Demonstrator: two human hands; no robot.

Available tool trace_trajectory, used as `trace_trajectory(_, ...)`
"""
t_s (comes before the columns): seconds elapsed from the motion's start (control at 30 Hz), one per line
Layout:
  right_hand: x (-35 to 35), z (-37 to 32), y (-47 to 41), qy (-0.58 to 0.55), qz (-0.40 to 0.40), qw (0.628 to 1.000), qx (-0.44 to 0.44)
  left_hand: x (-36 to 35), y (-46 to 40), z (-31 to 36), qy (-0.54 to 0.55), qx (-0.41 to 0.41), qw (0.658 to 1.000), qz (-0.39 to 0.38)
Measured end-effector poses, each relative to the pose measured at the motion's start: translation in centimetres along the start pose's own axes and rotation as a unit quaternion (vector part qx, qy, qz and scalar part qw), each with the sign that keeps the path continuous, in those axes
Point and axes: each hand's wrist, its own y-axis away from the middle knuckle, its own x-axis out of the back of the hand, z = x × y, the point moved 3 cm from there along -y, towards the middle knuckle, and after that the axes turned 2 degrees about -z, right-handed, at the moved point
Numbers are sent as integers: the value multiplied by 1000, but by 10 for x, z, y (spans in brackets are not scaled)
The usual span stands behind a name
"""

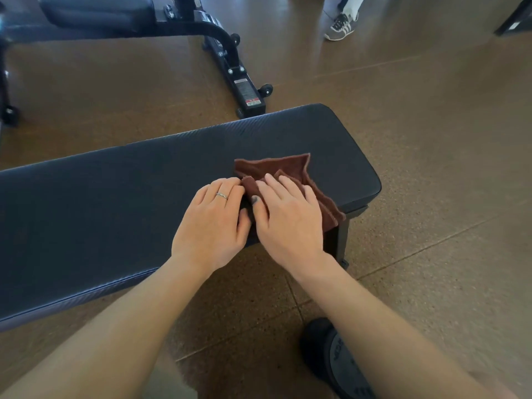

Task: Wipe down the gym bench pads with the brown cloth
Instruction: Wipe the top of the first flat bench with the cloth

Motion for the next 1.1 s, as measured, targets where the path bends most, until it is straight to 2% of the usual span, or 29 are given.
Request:
trace_trajectory(0.1, 9, 34, -25, 25, -22, 999, 6, 1, 0, -1, 13, 1, 1000, -4)
trace_trajectory(0.23, 21, 87, -71, 36, -16, 987, -157, 2, 0, -3, 27, 1, 1000, -3)
trace_trajectory(0.33, 13, 57, -64, 40, -21, 978, -202, 1, -1, -3, 16, -7, 1000, 4)
trace_trajectory(0.47, 1, -17, -9, 29, -15, 991, -134, 1, -1, -5, 48, -4, 999, 13)
trace_trajectory(0.6, 3, -15, -7, 29, -30, 994, -104, 5, 0, -8, 91, 12, 996, -6)
trace_trajectory(0.67, 6, 10, -28, 46, -42, 991, -117, 7, -1, -8, 99, 14, 995, -24)
trace_trajectory(0.77, 10, 44, -60, 46, -30, 979, -197, 9, 0, -6, 91, 16, 995, -36)
trace_trajectory(0.87, 9, 34, -64, 44, -30, 973, -223, 9, -2, -6, 88, 11, 996, -28)
trace_trajectory(1.0, 3, -20, -11, 39, -35, 992, -115, 13, -1, -11, 118, 33, 992, 8)
trace_trajectory(1.1, -5, -27, 0, 34, -70, 995, -67, 17, -4, -27, 84, 137, 987, 20)
